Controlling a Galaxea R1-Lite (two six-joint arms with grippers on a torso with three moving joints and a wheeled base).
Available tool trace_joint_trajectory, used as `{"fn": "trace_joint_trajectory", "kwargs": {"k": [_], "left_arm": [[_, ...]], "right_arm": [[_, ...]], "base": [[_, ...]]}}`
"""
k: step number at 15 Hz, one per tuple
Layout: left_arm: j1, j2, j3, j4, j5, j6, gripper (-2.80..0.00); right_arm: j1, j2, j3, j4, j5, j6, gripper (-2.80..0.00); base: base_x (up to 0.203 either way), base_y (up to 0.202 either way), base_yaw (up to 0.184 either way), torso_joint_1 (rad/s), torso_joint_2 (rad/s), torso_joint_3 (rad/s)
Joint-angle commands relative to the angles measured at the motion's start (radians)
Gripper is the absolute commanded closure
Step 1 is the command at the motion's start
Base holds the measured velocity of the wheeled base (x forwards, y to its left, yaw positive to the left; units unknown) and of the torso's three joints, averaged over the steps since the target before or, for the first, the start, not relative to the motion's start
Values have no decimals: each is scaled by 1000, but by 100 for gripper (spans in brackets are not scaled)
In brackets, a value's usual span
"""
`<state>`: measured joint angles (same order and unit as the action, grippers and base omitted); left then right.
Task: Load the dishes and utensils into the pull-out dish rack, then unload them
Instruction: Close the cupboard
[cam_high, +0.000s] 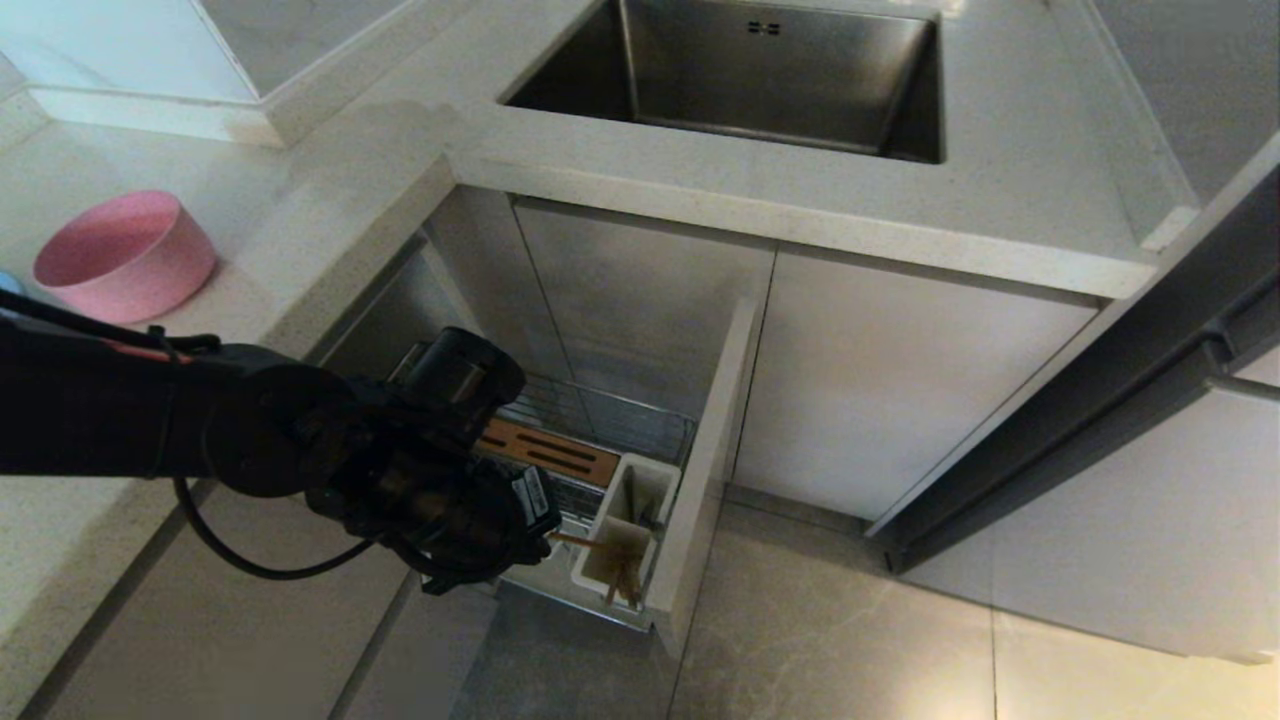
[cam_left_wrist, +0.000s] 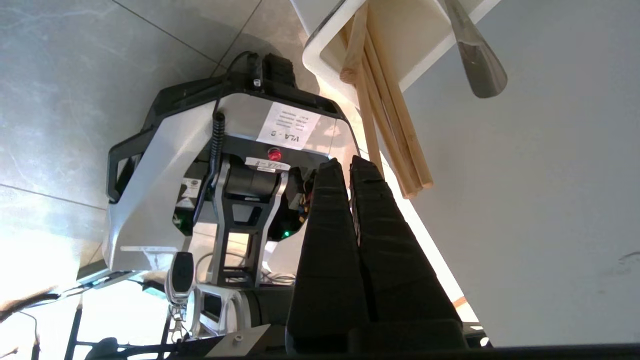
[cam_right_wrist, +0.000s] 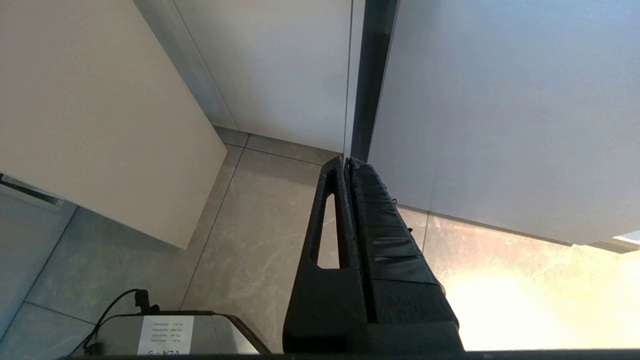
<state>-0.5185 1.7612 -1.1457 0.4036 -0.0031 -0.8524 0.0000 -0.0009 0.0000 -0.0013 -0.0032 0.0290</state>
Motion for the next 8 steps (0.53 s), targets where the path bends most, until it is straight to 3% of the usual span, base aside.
{"fn": "trace_joint_trajectory", "kwargs": {"k": [1, 8], "left_arm": [[0, -3, -2, 1, 2, -7, -280], [0, -8, -2, 1, 5, -5, -280]], "right_arm": [[0, -1, 0, 0, 0, 0, 0], [0, -1, 0, 0, 0, 0, 0]], "base": [[0, 0, 0, 0, 0, 0], [0, 0, 0, 0, 0, 0]]}}
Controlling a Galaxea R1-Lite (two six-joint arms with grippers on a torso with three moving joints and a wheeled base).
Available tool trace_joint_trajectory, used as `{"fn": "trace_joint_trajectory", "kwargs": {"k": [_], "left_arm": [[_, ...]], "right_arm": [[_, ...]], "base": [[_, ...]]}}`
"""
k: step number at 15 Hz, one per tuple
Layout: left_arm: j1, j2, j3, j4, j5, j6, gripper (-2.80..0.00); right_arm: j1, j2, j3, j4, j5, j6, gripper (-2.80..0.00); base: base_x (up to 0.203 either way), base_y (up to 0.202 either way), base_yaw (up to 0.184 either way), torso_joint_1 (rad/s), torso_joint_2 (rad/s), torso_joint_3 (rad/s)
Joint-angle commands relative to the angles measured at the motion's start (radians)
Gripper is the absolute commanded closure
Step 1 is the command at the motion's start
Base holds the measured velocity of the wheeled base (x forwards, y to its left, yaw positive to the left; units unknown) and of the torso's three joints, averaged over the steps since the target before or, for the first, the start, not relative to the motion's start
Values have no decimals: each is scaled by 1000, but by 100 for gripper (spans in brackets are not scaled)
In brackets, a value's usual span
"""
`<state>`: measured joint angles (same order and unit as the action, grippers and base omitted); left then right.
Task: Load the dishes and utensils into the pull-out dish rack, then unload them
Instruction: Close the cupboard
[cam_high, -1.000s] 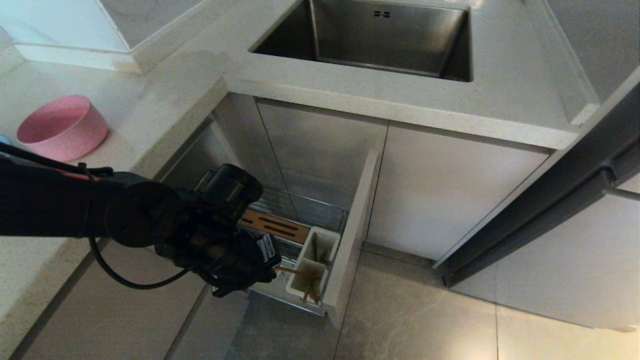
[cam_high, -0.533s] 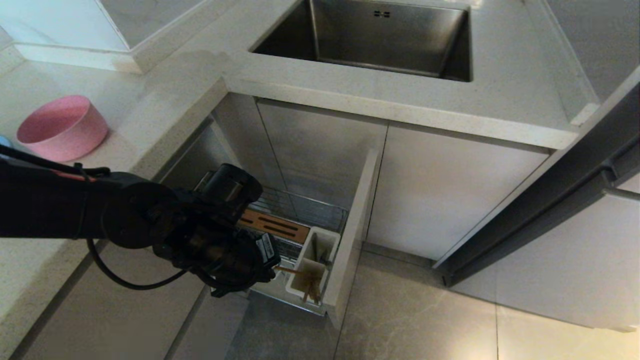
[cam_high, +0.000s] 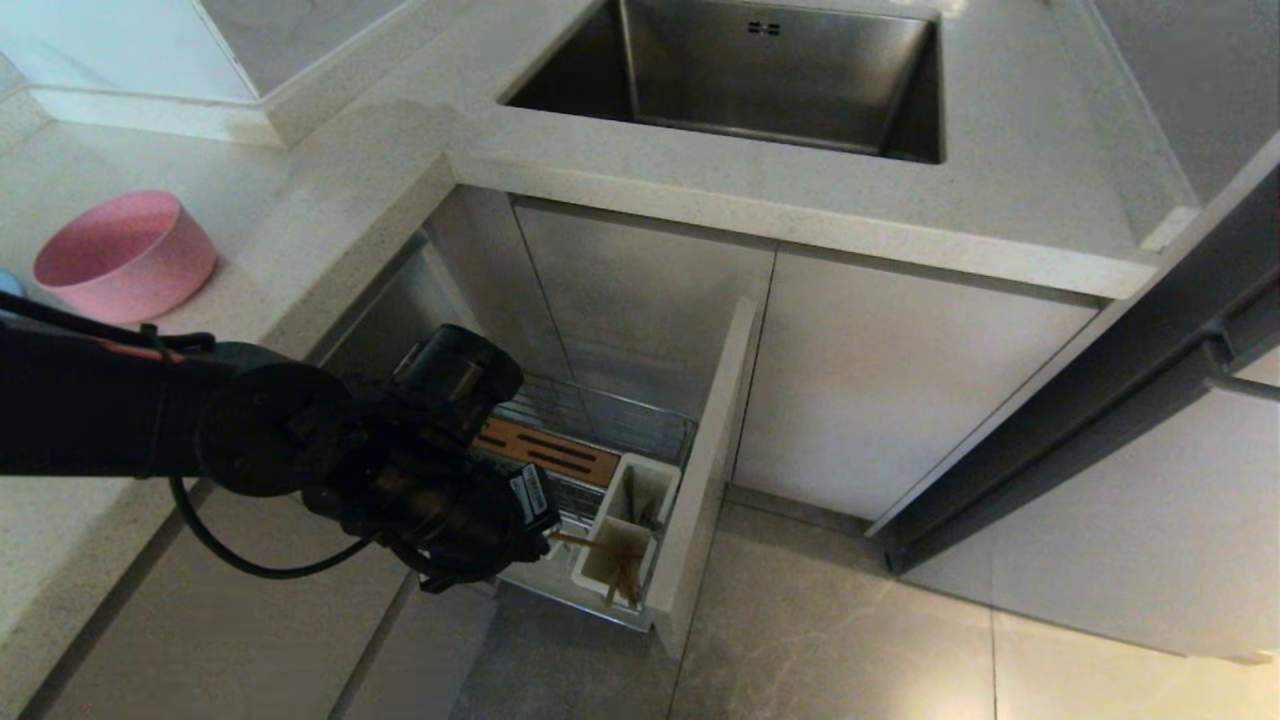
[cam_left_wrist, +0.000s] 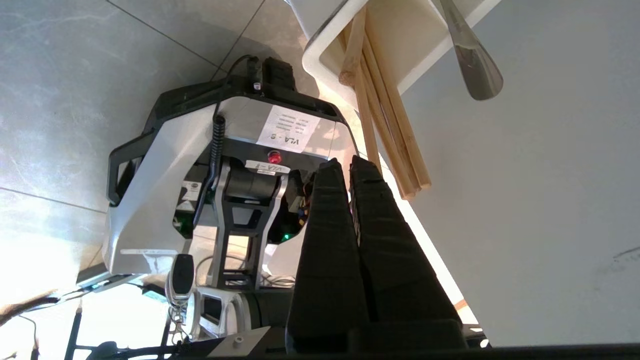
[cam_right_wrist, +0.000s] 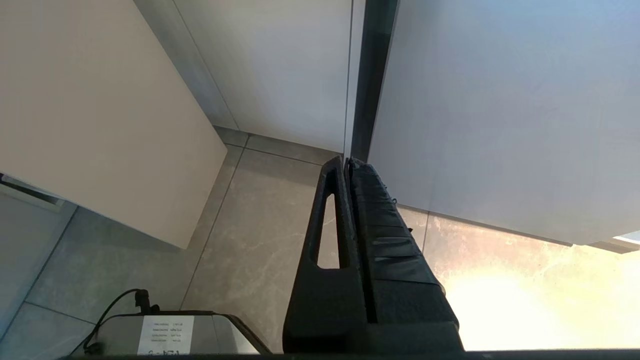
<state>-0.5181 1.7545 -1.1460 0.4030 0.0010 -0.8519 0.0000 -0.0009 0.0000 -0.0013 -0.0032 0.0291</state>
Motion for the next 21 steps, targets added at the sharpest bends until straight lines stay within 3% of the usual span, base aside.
{"fn": "trace_joint_trajectory", "kwargs": {"k": [1, 21], "left_arm": [[0, -1, 1, 3, 1, -4, -280], [-2, -30, 28, 2, 22, 17, -280]], "right_arm": [[0, -1, 0, 0, 0, 0, 0], [0, -1, 0, 0, 0, 0, 0]], "base": [[0, 0, 0, 0, 0, 0], [0, 0, 0, 0, 0, 0]]}}
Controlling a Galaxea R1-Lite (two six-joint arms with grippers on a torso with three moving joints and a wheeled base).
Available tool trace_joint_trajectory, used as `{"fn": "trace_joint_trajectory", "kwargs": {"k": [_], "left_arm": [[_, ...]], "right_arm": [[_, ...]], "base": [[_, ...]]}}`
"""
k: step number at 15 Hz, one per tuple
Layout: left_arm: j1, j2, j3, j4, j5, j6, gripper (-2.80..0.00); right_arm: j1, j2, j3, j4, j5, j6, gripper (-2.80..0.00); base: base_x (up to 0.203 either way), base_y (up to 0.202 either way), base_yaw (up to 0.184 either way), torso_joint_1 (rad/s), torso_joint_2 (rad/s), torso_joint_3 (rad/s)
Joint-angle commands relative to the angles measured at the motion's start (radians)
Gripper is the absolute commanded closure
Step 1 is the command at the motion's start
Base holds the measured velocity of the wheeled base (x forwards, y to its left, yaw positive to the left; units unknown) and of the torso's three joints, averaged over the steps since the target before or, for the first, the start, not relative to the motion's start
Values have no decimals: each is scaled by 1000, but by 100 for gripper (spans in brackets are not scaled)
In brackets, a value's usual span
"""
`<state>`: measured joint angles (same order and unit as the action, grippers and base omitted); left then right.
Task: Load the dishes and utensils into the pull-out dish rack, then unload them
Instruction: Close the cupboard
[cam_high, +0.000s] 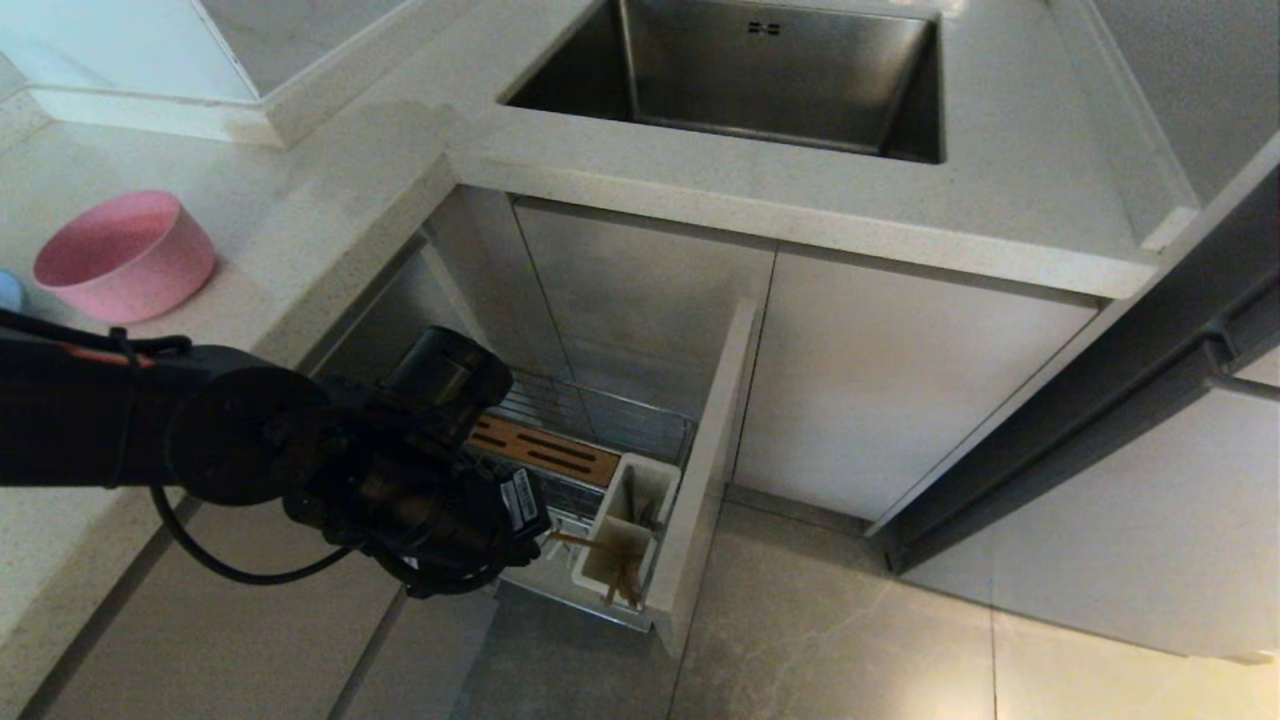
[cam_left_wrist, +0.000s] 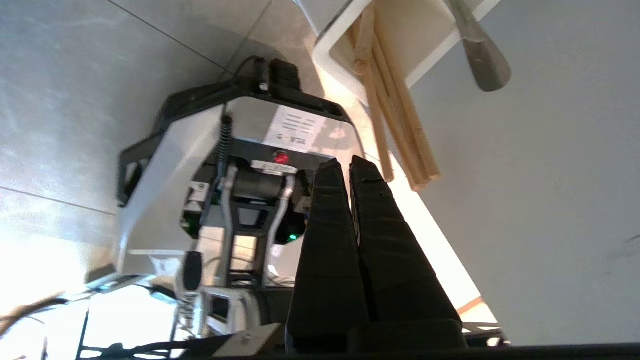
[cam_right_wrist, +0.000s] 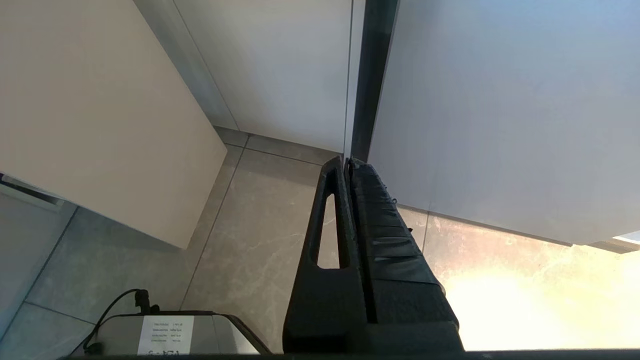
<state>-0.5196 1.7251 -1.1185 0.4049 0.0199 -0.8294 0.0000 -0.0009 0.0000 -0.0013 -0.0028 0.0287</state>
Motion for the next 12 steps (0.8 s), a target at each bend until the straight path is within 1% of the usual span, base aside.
{"fn": "trace_joint_trajectory", "kwargs": {"k": [1, 3, 4, 5, 7, 8, 9, 12], "left_arm": [[0, -1, -4, -2, 3, -17, -280], [1, -3, -8, -21, 14, -93, -280], [0, -10, -10, -20, 26, -101, -219], [-2, -19, -9, -13, 25, -95, 0], [-3, -22, -19, 35, 25, -90, 0], [-23, -25, -22, 64, 33, -88, 0], [-46, -41, -30, 92, 54, -86, 0], [-106, -106, -92, 150, 173, -83, 0]], "right_arm": [[0, -1, 0, 0, 0, 0, 0], [0, -1, 0, 0, 0, 0, 0], [0, -1, 0, 0, 0, 0, 0], [0, -1, 0, 0, 0, 0, 0], [0, -1, 0, 0, 0, 0, 0], [0, -1, 0, 0, 0, 0, 0], [0, -1, 0, 0, 0, 0, 0], [0, -1, 0, 0, 0, 0, 0]], "base": [[0, 0, 0, 0, 0, 0], [0, 0, 0, 0, 0, 0], [0, 0, 0, 0, 0, 0], [0, 0, 0, 0, 0, 0], [0, 0, 0, 0, 0, 0], [0, 0, 0, 0, 0, 0], [0, 0, 0, 0, 0, 0], [0, 0, 0, 0, 0, 0]]}}
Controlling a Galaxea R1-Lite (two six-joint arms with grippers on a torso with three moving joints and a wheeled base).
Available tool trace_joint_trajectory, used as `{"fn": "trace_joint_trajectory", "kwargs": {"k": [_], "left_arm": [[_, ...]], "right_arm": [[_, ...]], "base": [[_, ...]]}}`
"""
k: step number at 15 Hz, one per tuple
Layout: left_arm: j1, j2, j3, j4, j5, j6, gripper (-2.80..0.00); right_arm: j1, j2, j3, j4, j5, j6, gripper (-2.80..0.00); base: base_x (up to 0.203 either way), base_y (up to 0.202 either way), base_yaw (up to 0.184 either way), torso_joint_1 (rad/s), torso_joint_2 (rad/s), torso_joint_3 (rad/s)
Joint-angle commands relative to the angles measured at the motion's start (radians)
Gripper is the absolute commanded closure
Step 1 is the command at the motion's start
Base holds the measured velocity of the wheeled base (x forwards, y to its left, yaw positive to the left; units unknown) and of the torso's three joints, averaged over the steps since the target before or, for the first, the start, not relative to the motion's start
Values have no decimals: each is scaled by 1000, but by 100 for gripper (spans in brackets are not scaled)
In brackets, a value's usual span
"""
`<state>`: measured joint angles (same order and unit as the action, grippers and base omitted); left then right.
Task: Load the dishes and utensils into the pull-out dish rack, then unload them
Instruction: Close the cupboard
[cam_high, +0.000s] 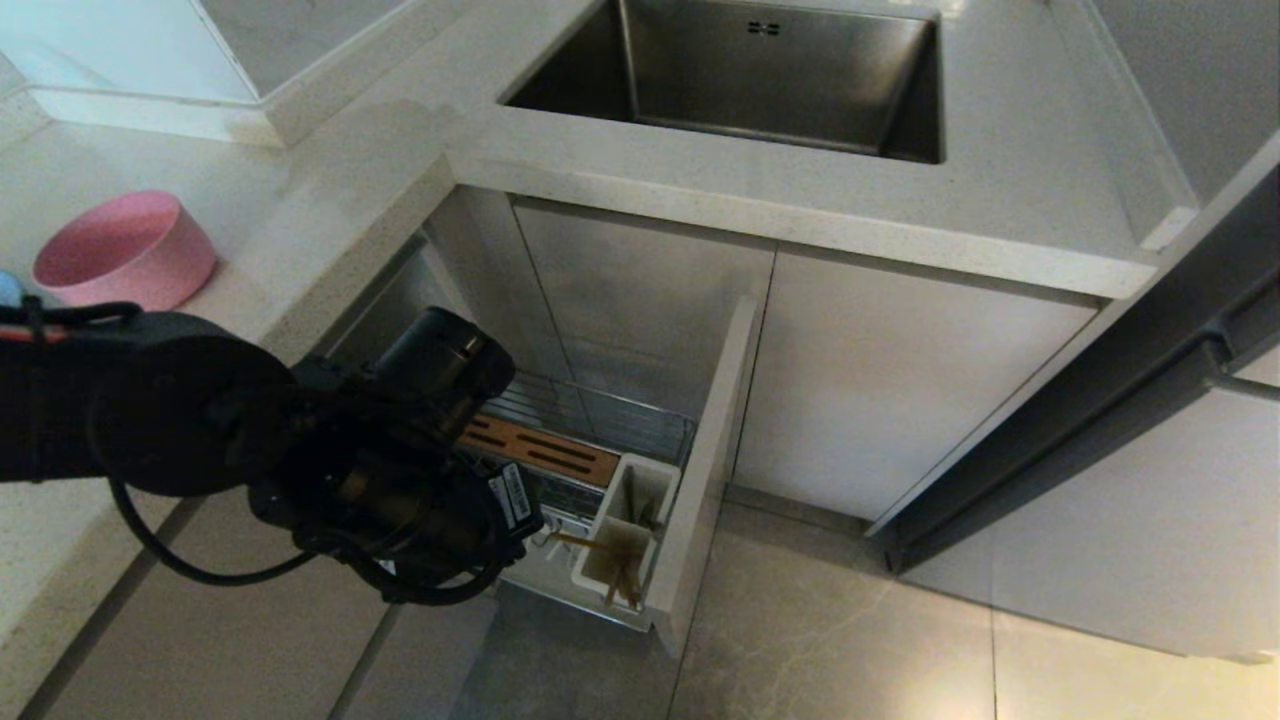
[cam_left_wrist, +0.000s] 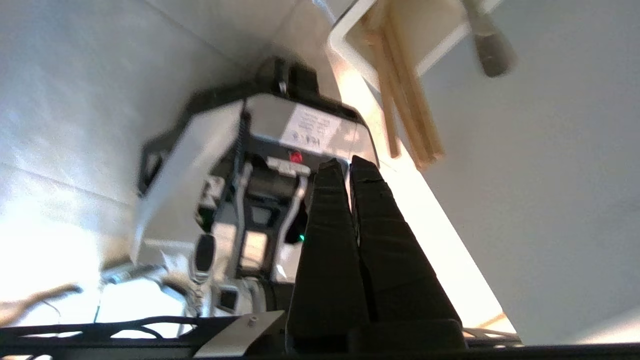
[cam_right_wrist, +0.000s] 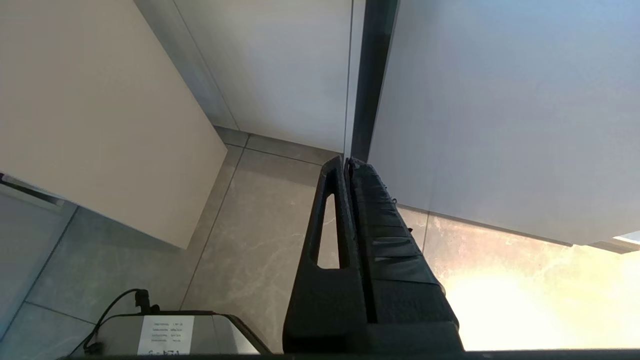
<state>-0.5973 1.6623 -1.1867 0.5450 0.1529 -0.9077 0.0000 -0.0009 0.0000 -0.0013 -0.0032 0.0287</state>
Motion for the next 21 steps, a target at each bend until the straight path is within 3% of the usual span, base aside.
{"fn": "trace_joint_trajectory", "kwargs": {"k": [1, 4, 8, 9, 10, 12, 18, 21], "left_arm": [[-45, -64, -26, 13, 83, -5, 0], [-59, -127, -31, -8, 119, -3, 0], [-71, -252, -20, -116, 127, 84, 0], [-76, -280, -21, -129, 140, 118, -280], [-78, -298, -23, -137, 158, 155, -280], [-79, -312, -44, -140, 184, 168, -280], [-111, -253, -83, -134, 199, 257, -280], [-110, -257, -93, -129, 192, 345, -280]], "right_arm": [[0, -1, 0, 0, 0, 0, 0], [0, -1, 0, 0, 0, 0, 0], [0, -1, 0, 0, 0, 0, 0], [0, -1, 0, 0, 0, 0, 0], [0, -1, 0, 0, 0, 0, 0], [0, -1, 0, 0, 0, 0, 0], [0, -1, 0, 0, 0, 0, 0], [0, -1, 0, 0, 0, 0, 0]], "base": [[0, 0, 0, 0, 0, 0], [0, 0, 0, 0, 0, 0], [0, 0, 0, 0, 0, 0], [0, 0, 0, 0, 0, 0], [0, 0, 0, 0, 0, 0], [0, 0, 0, 0, 0, 0], [0, 0, 0, 0, 0, 0], [0, 0, 0, 0, 0, 0]]}}
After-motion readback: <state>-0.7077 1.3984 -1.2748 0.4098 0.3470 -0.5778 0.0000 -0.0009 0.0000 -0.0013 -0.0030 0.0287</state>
